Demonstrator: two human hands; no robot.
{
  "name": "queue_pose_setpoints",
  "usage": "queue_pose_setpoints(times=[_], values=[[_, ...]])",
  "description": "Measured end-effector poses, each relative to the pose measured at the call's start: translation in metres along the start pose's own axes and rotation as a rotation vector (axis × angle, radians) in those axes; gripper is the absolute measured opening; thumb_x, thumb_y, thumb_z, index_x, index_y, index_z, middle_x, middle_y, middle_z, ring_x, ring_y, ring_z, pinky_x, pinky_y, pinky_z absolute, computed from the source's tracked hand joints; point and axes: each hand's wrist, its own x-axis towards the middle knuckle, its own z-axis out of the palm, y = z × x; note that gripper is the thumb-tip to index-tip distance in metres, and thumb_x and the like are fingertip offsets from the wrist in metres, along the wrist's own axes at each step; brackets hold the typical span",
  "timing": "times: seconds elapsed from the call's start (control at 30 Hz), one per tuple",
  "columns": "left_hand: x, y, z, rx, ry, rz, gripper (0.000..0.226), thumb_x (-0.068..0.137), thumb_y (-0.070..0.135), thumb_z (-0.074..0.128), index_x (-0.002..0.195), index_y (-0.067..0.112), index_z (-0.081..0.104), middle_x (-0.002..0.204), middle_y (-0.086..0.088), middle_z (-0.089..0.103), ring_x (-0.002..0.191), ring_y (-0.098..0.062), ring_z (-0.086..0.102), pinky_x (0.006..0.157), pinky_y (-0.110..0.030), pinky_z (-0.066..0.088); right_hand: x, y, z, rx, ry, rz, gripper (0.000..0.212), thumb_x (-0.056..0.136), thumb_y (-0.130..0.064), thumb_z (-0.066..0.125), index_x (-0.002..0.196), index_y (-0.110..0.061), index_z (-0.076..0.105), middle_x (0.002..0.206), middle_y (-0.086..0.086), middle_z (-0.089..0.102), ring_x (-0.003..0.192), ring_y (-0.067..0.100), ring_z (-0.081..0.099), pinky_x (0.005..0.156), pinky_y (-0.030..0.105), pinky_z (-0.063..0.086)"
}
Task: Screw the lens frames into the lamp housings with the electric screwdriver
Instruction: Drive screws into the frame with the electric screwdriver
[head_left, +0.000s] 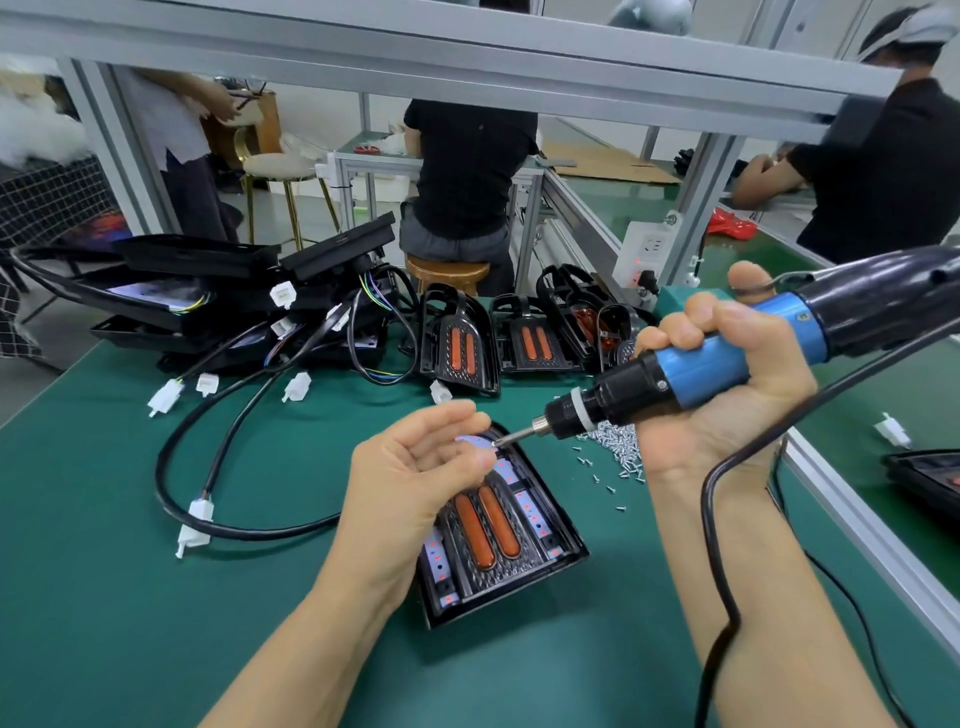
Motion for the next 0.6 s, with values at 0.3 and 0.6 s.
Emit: queue_pose_setpoints(times=[0.3,0.6], values=[[0.06,-0.015,-0.046,1.022,0.153,-0.299,0.045,0.086,0.046,0.061,0.118,0.014,0.059,0.109,0.0,0.062,0.104,-0.021,0.056,0.093,-0.033,0.043,0.02,0.019,-0.013,-0.108,0.0,0.028,0.027,0.068,-0.002,0.049,0.092,-0.015,0.052,0.059,-0.003,0.045,0.048,0.01,0.044,0.055,0.022,0.043],[0.082,-0.023,-0.036,1.054,0.085,-0.412,0.021,0.079,0.03,0.069,0.071,0.014,0.058,0.071,-0.005,0.048,0.067,-0.022,0.04,0.063,-0.029,0.031,0.032,0.044,-0.026,-0.325,-0.076,0.016,0.028,0.07,0.002,0.051,0.093,-0.013,0.054,0.058,-0.001,0.048,0.048,0.013,0.047,0.055,0.024,0.043]])
